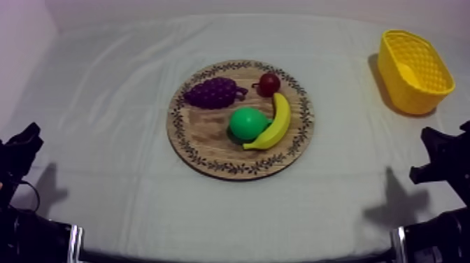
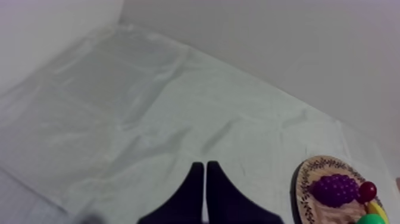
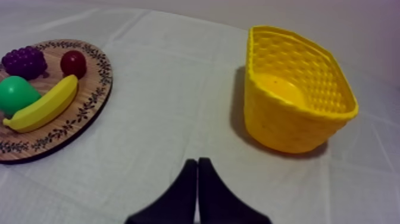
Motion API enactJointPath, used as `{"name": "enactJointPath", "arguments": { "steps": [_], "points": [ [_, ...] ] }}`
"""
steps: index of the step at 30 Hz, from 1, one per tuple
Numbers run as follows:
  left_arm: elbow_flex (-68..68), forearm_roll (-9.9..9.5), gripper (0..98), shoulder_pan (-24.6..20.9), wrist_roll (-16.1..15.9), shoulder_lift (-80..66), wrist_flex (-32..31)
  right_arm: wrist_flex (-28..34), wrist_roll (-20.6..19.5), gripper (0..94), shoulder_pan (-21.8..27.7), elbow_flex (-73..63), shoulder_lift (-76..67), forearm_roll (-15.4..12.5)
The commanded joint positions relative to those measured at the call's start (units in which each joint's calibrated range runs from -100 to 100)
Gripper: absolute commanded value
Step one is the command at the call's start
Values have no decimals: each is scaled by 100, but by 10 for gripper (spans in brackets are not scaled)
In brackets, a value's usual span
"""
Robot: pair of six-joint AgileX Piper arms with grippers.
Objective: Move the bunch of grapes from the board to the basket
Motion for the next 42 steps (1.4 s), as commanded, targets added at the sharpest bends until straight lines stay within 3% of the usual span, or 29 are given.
{"name": "enactJointPath", "arguments": {
  "steps": [1, 32, 42],
  "points": [
    [0, -3, 1, 0, -1, 5, 2, -1, -1, 6, 2, -1, -3, 3],
    [0, -3, 1, 0, -1, 5, 2, 14, 119, 5, 6, -1, -3, 8],
    [0, -3, 1, 0, -1, 5, 2, 51, -96, 6, -2, -49, 133, 62]
  ]
}}
